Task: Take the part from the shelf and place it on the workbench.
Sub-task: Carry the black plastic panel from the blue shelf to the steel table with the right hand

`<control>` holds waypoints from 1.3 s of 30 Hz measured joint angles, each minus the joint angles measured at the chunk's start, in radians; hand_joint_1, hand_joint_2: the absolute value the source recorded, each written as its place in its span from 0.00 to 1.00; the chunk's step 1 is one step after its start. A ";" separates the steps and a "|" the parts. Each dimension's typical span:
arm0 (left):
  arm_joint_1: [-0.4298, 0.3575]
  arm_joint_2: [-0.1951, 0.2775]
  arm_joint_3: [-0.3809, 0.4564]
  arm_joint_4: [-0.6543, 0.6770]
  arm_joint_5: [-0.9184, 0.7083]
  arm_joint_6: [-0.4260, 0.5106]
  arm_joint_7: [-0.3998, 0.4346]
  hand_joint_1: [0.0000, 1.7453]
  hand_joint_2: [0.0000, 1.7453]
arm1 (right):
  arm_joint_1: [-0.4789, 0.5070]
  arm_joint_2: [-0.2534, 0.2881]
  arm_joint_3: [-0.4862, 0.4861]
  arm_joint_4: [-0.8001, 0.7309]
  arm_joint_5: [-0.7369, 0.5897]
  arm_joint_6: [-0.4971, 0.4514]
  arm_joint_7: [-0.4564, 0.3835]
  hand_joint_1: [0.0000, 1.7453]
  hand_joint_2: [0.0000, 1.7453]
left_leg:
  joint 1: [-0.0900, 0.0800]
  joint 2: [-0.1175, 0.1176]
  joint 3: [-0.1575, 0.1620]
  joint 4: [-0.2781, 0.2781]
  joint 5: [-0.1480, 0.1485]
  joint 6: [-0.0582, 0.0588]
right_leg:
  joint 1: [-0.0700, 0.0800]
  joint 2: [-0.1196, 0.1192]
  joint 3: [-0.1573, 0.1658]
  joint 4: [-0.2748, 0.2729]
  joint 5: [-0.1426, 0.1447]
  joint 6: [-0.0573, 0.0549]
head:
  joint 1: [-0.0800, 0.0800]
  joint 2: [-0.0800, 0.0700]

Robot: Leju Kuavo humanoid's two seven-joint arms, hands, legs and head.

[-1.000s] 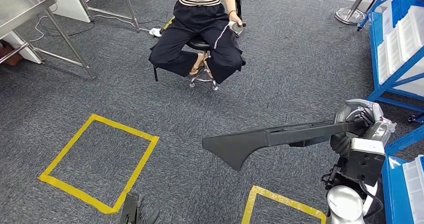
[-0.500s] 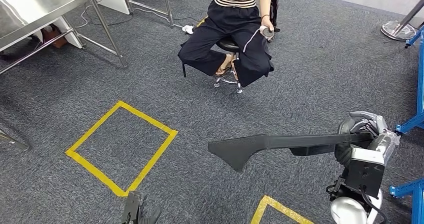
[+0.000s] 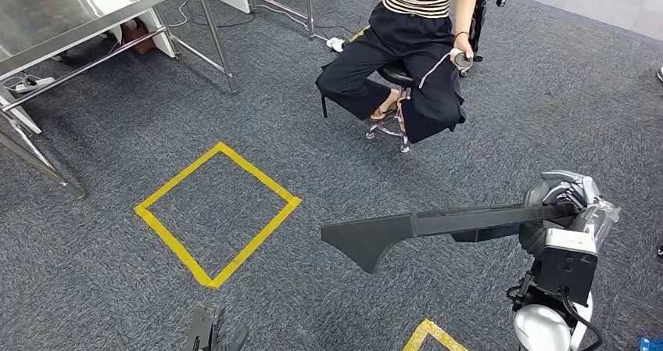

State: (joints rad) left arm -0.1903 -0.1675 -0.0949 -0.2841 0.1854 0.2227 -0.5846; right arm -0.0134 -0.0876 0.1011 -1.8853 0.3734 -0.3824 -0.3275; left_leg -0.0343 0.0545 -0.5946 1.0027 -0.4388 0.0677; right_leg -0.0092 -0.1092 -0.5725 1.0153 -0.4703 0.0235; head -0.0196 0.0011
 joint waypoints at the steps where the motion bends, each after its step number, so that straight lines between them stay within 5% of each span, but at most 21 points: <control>1: 0.001 0.000 0.000 0.000 0.000 0.000 0.000 0.00 1.00 | -0.001 -0.001 0.000 0.000 -0.001 0.000 0.000 1.00 1.00 | 0.004 -0.010 0.004 -0.011 0.007 0.003 | -0.001 0.009 -0.002 0.004 -0.005 0.002 | 0.000 0.000; 4: 0.000 -0.003 0.001 0.000 0.000 0.000 -0.001 0.00 1.00 | -0.003 -0.011 0.000 0.000 -0.010 0.001 -0.005 1.00 1.00 | 0.016 -0.042 0.012 -0.032 0.025 0.008 | -0.005 0.085 -0.056 0.129 -0.064 0.002 | 0.006 0.000; 7: 0.002 -0.005 0.002 0.000 -0.001 -0.001 -0.001 0.00 1.00 | -0.001 -0.020 0.000 0.000 -0.016 0.001 -0.007 1.00 1.00 | 0.021 -0.079 0.010 -0.028 0.027 0.007 | -0.013 0.105 -0.125 0.276 -0.108 0.016 | 0.011 0.000; 8: 0.002 -0.005 0.002 0.000 -0.002 -0.002 -0.001 0.00 1.00 | -0.002 -0.021 0.000 0.000 -0.016 0.001 -0.007 1.00 1.00 | 0.024 -0.091 0.010 -0.024 0.025 0.004 | -0.018 0.106 -0.116 0.256 -0.093 0.028 | 0.011 0.000; 11: 0.001 -0.004 0.002 0.000 -0.008 -0.004 0.001 0.00 1.00 | -0.004 -0.025 0.000 0.001 -0.019 0.001 -0.007 1.00 1.00 | 0.034 -0.129 -0.001 0.003 0.014 -0.017 | -0.038 0.140 -0.026 0.069 -0.019 0.066 | 0.015 0.000; 13: 0.001 -0.003 0.002 0.000 -0.010 -0.006 0.005 0.00 1.00 | -0.007 -0.029 0.000 0.002 -0.025 0.002 -0.006 1.00 1.00 | 0.035 -0.147 -0.020 0.021 0.011 -0.031 | -0.040 0.159 -0.005 0.022 -0.010 0.060 | 0.017 0.000; 15: 0.003 -0.001 0.002 0.000 -0.011 -0.007 0.009 0.00 1.00 | -0.013 -0.033 -0.001 0.005 -0.031 0.005 -0.006 1.00 1.00 | 0.038 -0.160 -0.031 0.023 0.015 -0.039 | -0.036 0.146 -0.010 0.025 -0.008 0.044 | 0.014 0.000; 18: 0.003 0.002 0.002 0.000 -0.012 -0.007 0.011 0.00 1.00 | -0.028 -0.035 -0.002 0.009 -0.035 0.009 -0.007 1.00 1.00 | 0.039 -0.112 -0.060 0.080 -0.025 -0.051 | -0.037 0.122 -0.010 0.022 -0.004 0.025 | 0.006 0.000; 21: -0.001 0.002 0.002 0.000 -0.017 -0.011 0.011 0.00 1.00 | -0.037 -0.038 -0.002 0.014 -0.041 0.010 -0.009 1.00 1.00 | 0.040 -0.064 -0.143 0.250 -0.108 -0.057 | -0.028 0.096 -0.012 0.021 -0.005 0.014 | -0.006 0.000; 23: -0.001 0.002 0.002 0.000 -0.021 -0.017 0.013 0.00 1.00 | -0.043 -0.039 -0.002 0.017 -0.058 0.011 -0.013 1.00 1.00 | 0.039 -0.059 -0.157 0.281 -0.104 -0.051 | -0.022 0.084 -0.013 0.021 -0.006 0.012 | -0.008 0.000; 26: -0.004 0.004 0.001 -0.004 -0.024 -0.023 0.015 0.00 1.00 | -0.057 -0.039 -0.003 0.018 -0.085 0.013 -0.017 1.00 1.00 | 0.026 -0.053 -0.063 0.121 -0.019 -0.019 | -0.016 0.074 -0.008 0.020 -0.007 0.011 | -0.008 0.000; 29: -0.011 0.008 0.001 -0.007 -0.025 -0.023 0.018 0.00 1.00 | -0.071 -0.039 -0.004 0.021 -0.099 0.017 -0.020 1.00 1.00 | 0.008 -0.044 -0.015 0.030 -0.005 0.006 | -0.018 0.068 -0.009 0.017 -0.005 0.014 | -0.009 0.000; 33: -0.018 0.009 0.001 -0.008 -0.020 -0.022 0.019 0.00 1.00 | -0.097 -0.034 -0.003 0.029 -0.103 0.029 -0.024 1.00 1.00 | 0.015 -0.049 0.008 -0.015 0.014 0.009 | -0.019 0.081 -0.026 0.050 -0.023 0.021 | -0.010 0.000; 37: -0.019 0.009 0.001 -0.008 -0.010 -0.027 0.013 0.00 1.00 | -0.138 -0.033 -0.001 0.055 -0.109 0.045 -0.024 1.00 1.00 | 0.019 -0.062 0.014 -0.025 0.008 0.009 | -0.021 0.102 -0.139 0.270 -0.095 0.025 | -0.004 0.000; 39: -0.017 0.010 0.002 -0.008 -0.006 -0.029 0.007 0.00 1.00 | -0.157 -0.032 0.000 0.072 -0.112 0.050 -0.022 1.00 1.00 | 0.023 -0.072 0.021 -0.021 -0.005 0.004 | -0.024 0.103 -0.131 0.238 -0.061 0.045 | -0.003 0.000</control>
State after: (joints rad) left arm -0.2071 -0.1576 -0.0934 -0.2926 0.1798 0.1941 -0.5780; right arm -0.1701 -0.1194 0.1007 -1.8131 0.2614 -0.3323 -0.3499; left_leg -0.0116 -0.0175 -0.5735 0.9816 -0.4441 0.0715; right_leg -0.0332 -0.0065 -0.7033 1.2530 -0.5309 0.0689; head -0.0223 0.0011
